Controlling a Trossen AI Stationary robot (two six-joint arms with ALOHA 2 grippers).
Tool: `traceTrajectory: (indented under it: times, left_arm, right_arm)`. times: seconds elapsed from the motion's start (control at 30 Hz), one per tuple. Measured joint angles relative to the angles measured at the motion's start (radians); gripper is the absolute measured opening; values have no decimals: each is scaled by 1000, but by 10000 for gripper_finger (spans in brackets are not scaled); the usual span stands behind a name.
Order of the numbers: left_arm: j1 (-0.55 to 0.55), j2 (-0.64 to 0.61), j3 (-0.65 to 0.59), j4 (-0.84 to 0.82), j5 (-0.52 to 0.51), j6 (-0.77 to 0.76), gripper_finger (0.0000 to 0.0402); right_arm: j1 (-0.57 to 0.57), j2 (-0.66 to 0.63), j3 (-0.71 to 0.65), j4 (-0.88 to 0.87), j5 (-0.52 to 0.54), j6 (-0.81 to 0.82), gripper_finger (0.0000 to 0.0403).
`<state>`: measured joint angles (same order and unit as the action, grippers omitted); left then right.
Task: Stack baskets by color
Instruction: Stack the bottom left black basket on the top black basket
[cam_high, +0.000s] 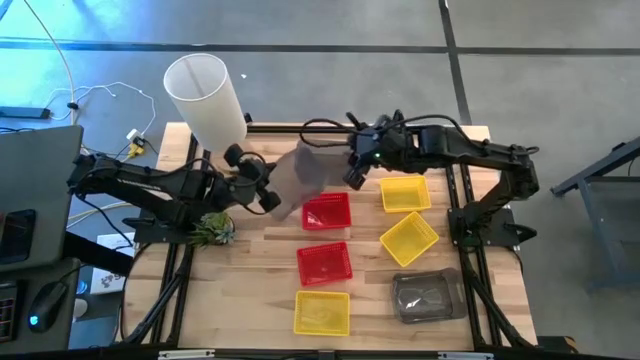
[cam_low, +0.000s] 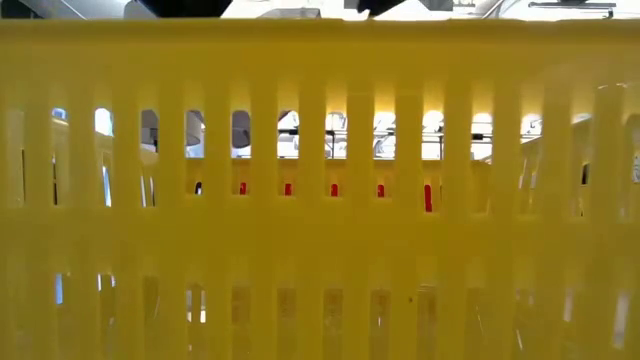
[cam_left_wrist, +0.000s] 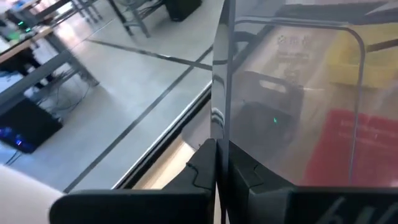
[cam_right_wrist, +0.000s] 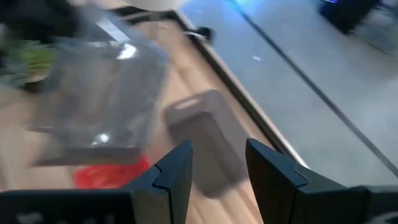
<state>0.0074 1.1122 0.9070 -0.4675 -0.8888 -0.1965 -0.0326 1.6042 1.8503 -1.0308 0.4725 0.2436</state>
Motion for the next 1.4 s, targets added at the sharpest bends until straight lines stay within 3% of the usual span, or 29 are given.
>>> traceTrajectory:
  times: [0.17,0.37,0.8,0.97,1.13,1.4]
  left_arm:
    - [25,0,0,-15,-68,-36,0]
    - [28,0,0,-19,-126,-44,0]
    - [24,0,0,-250,-109,-238,0]
    - [24,0,0,-270,-80,-246,0]
    - [24,0,0,-272,-77,-212,0]
    - [26,1,0,-278,-64,-159,0]
  right_arm:
    - [0,36,0,82,-109,-75,136]
    - [0,77,0,125,-107,-172,136]
    - [26,111,0,134,-104,-270,136]
    - [29,123,0,145,-136,-279,138]
    - [33,149,0,212,-166,-278,177]
    - [35,167,0,370,-95,-278,239]
